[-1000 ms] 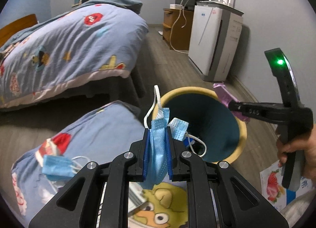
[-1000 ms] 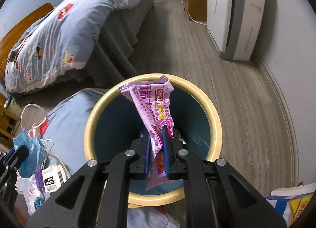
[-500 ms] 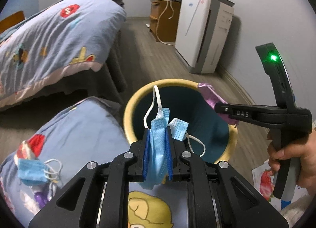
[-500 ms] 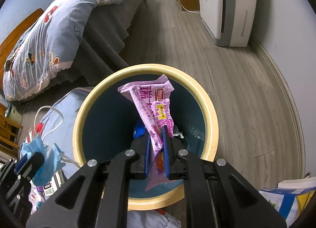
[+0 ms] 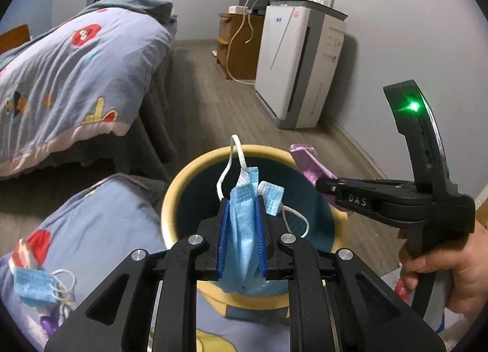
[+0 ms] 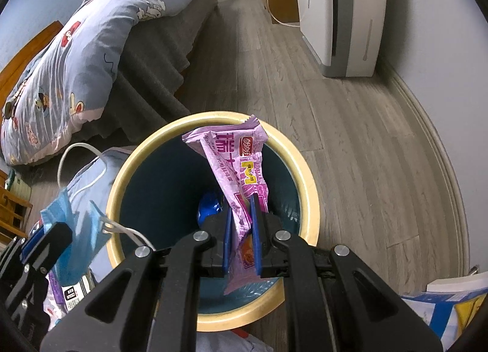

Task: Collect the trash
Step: 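Carry the mask and pink wrapper over the bin and release both, then move both open tools back over the remaining trash on the bed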

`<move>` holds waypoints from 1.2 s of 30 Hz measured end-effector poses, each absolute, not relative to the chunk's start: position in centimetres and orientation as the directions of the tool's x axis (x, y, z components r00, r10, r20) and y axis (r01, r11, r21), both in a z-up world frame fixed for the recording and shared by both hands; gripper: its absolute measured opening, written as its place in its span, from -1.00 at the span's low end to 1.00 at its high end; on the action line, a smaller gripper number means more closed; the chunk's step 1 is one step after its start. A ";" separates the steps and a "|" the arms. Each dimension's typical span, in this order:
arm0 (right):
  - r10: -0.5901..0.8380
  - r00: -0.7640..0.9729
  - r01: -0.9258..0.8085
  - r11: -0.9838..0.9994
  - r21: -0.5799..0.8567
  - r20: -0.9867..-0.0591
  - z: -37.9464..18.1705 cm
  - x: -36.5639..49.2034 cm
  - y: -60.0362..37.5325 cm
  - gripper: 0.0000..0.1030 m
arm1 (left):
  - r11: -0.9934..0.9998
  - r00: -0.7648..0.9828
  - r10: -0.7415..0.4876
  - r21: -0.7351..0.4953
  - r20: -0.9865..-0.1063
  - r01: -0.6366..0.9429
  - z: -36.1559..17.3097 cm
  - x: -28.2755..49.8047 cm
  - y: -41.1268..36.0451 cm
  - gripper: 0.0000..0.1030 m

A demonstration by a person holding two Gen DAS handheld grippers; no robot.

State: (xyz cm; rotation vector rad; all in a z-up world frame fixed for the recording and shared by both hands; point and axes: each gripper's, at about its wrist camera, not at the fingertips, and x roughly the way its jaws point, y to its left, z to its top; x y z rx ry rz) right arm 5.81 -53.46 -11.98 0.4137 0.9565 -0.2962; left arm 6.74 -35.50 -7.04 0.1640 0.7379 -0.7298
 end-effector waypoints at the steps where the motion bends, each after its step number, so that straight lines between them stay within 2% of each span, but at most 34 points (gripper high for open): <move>1: -0.067 0.548 0.418 0.885 0.204 -0.834 -11.9 5.8 -53.4 -0.79 | 0.744 0.511 -0.548 -0.108 -0.662 0.659 -7.0 6.7 -35.6 -0.66; 5: -0.072 0.555 0.410 0.890 0.197 -0.829 -11.5 5.9 -53.2 -0.79 | 0.748 0.513 -0.548 -0.112 -0.661 0.655 -7.1 6.8 -35.5 -0.59; 7: -0.068 0.557 0.407 0.891 0.200 -0.828 -11.3 6.0 -53.1 -0.78 | 0.754 0.519 -0.545 -0.113 -0.659 0.648 -7.0 6.8 -35.2 -0.45; 9: -0.070 0.560 0.399 0.896 0.194 -0.826 -11.0 6.1 -52.9 -0.78 | 0.758 0.524 -0.545 -0.118 -0.655 0.641 -6.8 6.8 -34.9 -0.19; 12: -0.068 0.562 0.393 0.899 0.194 -0.825 -10.7 6.0 -52.5 -0.73 | 0.763 0.533 -0.547 -0.122 -0.645 0.635 -6.4 6.7 -34.3 0.08; 14: -0.068 0.566 0.392 0.899 0.195 -0.822 -10.3 5.9 -52.3 -0.45 | 0.767 0.543 -0.543 -0.116 -0.641 0.631 -6.1 6.5 -34.1 0.17; 15: -0.072 0.569 0.392 0.899 0.194 -0.819 -10.0 5.9 -52.2 -0.20 | 0.769 0.547 -0.541 -0.112 -0.639 0.630 -6.0 6.4 -33.9 0.20; 16: -0.074 0.573 0.392 0.899 0.194 -0.816 -9.8 5.8 -52.2 -0.08 | 0.771 0.550 -0.538 -0.109 -0.639 0.628 -5.9 6.3 -33.8 0.24; 17: -0.073 0.579 0.391 0.899 0.198 -0.812 -9.4 5.7 -52.1 -0.05 | 0.773 0.555 -0.535 -0.104 -0.637 0.625 -5.8 6.3 -33.7 0.34; 18: -0.073 0.582 0.391 0.898 0.200 -0.810 -9.2 5.7 -52.0 0.09 | 0.775 0.560 -0.533 -0.101 -0.634 0.623 -5.6 6.2 -33.5 0.40; 19: -0.075 0.585 0.391 0.898 0.201 -0.807 -8.9 5.6 -52.0 0.32 | 0.778 0.566 -0.530 -0.097 -0.631 0.621 -5.4 6.1 -33.3 0.40; 20: -0.077 0.588 0.392 0.898 0.201 -0.805 -8.7 5.6 -51.9 0.42 | 0.781 0.570 -0.526 -0.094 -0.631 0.617 -5.3 6.0 -33.0 0.41; 23: -0.085 0.608 0.393 0.896 0.207 -0.789 -7.6 5.3 -51.6 0.70 | 0.797 0.596 -0.512 -0.083 -0.618 0.599 -4.8 5.7 -32.0 0.65; 24: -0.086 0.612 0.393 0.896 0.208 -0.786 -7.4 5.3 -51.4 0.84 | 0.801 0.602 -0.509 -0.082 -0.615 0.593 -4.7 5.7 -31.7 0.66; 27: -0.089 0.621 0.388 0.898 0.207 -0.779 -6.6 5.2 -50.9 0.89 | 0.817 0.621 -0.491 -0.076 -0.611 0.572 -4.1 5.6 -30.5 0.78; 36: -0.103 0.627 0.371 0.911 0.180 -0.772 -4.6 5.2 -48.7 0.89 | 0.842 0.661 -0.463 -0.060 -0.591 0.536 -2.5 4.8 -26.8 0.83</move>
